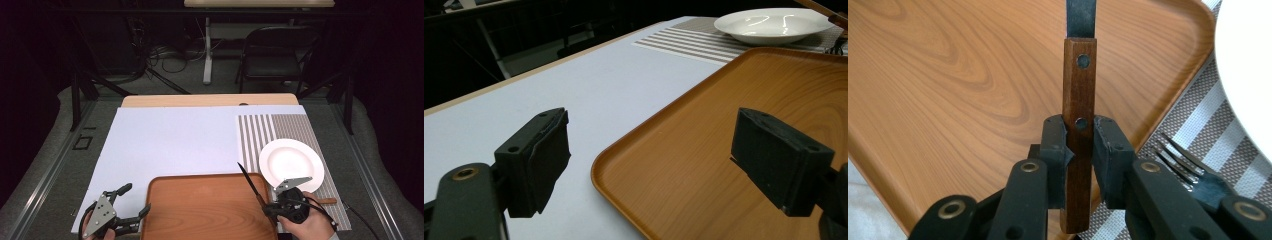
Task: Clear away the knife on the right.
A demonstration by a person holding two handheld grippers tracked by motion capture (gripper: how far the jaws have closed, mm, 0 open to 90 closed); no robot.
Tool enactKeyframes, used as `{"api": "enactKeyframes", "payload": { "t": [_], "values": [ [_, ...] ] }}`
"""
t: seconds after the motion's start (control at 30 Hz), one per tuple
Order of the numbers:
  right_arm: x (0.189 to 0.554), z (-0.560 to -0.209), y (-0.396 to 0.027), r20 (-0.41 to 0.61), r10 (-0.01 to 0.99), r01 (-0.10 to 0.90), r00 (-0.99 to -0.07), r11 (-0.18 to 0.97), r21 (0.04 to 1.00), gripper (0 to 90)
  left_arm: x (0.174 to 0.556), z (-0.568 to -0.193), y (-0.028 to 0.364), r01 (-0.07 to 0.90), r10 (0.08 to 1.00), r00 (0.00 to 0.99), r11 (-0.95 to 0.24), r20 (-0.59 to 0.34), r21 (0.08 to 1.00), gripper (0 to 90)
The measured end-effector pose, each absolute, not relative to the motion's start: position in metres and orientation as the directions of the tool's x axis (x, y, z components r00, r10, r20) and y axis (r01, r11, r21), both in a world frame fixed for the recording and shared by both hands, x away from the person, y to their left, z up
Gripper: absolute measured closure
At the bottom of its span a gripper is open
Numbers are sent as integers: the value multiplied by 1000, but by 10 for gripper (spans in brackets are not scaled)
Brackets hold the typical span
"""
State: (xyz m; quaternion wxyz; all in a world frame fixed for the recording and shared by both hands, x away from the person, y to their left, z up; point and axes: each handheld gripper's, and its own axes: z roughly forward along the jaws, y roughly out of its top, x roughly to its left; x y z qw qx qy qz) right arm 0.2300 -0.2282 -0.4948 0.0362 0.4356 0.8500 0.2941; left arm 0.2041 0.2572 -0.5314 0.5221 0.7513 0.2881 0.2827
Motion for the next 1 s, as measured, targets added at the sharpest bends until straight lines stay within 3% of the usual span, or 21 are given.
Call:
{"api": "enactKeyframes", "payload": {
  "t": [0.17, 0.57, 1.0],
  "values": [
    [228, -499, -223, 215, 752, 723, -623, 447, 528, 766, 204, -531, 258, 139, 728, 674, -290, 125, 947, 156],
    [230, -517, -213, 265, 760, 784, -594, 472, 405, 766, 204, -532, 258, 141, 728, 675, -289, 122, 947, 156],
    [234, -532, -212, 318, 783, 830, -536, 418, 370, 761, 204, -531, 258, 138, 726, 676, -293, 126, 946, 156]
  ]
}}
